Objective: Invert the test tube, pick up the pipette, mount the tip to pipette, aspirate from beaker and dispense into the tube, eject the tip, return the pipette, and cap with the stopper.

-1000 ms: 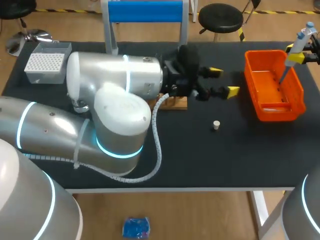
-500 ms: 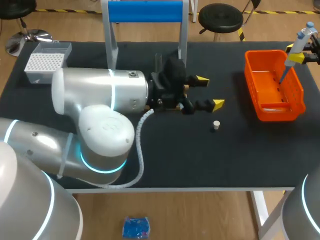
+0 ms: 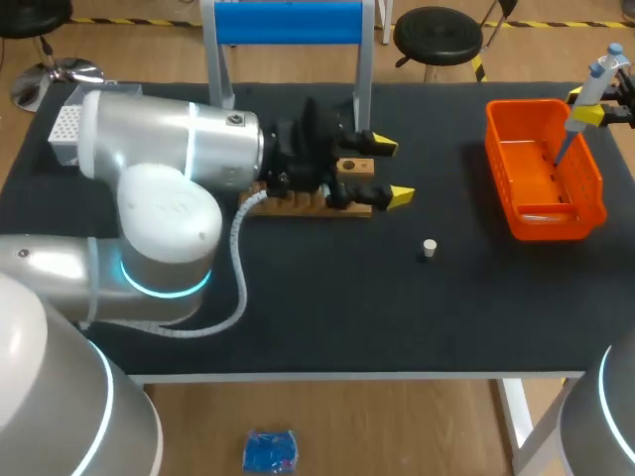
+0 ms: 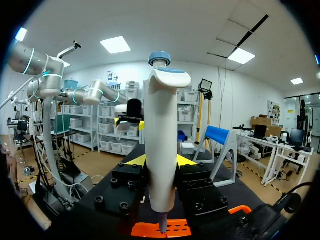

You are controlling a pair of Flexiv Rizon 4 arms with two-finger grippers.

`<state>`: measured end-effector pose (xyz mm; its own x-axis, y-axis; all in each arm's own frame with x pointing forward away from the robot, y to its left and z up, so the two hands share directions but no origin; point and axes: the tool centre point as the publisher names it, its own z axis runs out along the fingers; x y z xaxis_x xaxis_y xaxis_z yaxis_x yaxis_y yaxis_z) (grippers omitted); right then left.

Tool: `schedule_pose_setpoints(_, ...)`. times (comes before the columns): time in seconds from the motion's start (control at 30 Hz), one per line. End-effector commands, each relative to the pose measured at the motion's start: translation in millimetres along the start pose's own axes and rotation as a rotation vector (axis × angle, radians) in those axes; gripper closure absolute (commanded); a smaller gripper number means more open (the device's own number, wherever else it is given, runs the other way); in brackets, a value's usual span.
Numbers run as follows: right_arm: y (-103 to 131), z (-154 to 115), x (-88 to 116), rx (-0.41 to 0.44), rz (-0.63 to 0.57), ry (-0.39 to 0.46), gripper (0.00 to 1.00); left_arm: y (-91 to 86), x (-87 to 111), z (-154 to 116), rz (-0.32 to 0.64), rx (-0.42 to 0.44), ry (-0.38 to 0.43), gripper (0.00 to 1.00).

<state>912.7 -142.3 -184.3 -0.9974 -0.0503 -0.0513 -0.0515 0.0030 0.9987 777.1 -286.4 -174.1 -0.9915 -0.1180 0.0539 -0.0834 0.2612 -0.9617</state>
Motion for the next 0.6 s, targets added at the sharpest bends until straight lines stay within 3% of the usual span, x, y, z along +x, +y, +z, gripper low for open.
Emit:
schedule_pose_setpoints(0.03,0.8,-0.3,-0.4,0.003,0.000,0.002,1.00,6.5,-3.0,-12.4,0.008,0.003,0.172,0.00)
schedule_pose_setpoints(0.4,0.8,-0.3,-0.4,0.003,0.000,0.002,1.00,29.1,1.3,-29.2,0.032,0.073,-0.037,0.00)
schedule_pose_setpoints(0.6,0.8,-0.3,-0.4,0.003,0.000,0.002,1.00,31.6,1.1,-32.3,0.059,0.085,0.003,0.00)
